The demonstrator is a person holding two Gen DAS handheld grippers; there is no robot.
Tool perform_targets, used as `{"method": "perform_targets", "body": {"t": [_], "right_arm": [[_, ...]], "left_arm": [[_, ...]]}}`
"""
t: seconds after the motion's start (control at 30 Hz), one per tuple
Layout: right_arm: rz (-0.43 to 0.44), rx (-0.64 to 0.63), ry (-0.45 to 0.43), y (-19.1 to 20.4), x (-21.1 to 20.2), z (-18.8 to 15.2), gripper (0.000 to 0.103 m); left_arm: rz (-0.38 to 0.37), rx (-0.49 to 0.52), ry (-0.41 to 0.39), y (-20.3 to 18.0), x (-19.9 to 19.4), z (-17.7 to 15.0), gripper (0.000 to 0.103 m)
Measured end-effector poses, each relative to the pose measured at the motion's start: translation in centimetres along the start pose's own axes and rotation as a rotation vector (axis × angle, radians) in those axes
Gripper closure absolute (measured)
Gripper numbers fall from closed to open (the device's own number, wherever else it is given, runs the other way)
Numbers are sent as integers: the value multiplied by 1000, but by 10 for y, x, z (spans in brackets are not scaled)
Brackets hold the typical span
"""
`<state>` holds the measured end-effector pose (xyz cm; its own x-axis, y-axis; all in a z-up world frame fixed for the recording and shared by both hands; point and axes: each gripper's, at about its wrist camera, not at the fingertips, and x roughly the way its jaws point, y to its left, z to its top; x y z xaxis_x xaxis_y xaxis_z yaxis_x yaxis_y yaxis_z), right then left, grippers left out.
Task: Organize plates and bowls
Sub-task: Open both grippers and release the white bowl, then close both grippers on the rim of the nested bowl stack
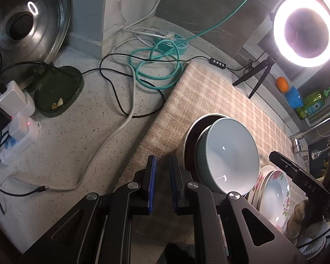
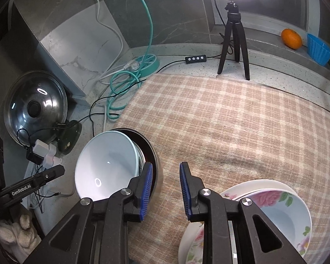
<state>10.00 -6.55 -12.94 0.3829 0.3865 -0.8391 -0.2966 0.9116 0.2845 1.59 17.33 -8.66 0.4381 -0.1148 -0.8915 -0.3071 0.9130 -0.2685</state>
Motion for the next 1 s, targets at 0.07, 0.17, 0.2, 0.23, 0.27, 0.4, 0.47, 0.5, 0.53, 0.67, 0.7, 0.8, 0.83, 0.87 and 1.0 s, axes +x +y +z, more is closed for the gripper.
{"method": "perform_targets", "body": {"t": [0.07,0.17,0.2,0.23,0.27,0.4,0.47,0.5,0.53,0.67,0.7,0.8,0.83,0.87,1.0], "right_arm": [[-11,-3,10,-2,0,0,80],[-33,-6,20,-4,2,1,80],[-33,-4,26,-5,3,1,80],[-27,0,34,-6,4,2,80],[-20,6,41,-6,5,2,80],[-4,23,57,-8,10,1,80],[-3,28,63,-8,13,0,80],[-1,31,67,-9,15,0,80],[7,35,72,-9,16,1,80],[18,38,81,-8,21,1,80],[20,37,80,-7,21,1,80],[26,33,84,-5,23,2,81],[28,31,87,-4,24,2,81],[28,28,88,-3,25,3,82],[33,25,100,0,30,3,85]], "left_arm": [[-9,0,0,0,1,-1,92],[-21,1,11,-1,5,-1,92],[-28,2,15,-2,6,-1,92],[-32,3,18,-3,7,-1,92],[-36,6,20,-4,9,-1,92],[-41,14,26,-8,15,-2,92],[-48,14,32,-10,18,-2,92],[-49,18,31,-11,19,-1,92],[-49,24,30,-12,20,-1,92],[-55,32,32,-15,23,-1,92],[-53,37,33,-16,23,0,92],[-54,38,39,-16,27,1,92],[-52,39,41,-17,28,1,92],[-50,38,42,-17,29,2,92],[-52,37,48,-17,31,3,92]]}}
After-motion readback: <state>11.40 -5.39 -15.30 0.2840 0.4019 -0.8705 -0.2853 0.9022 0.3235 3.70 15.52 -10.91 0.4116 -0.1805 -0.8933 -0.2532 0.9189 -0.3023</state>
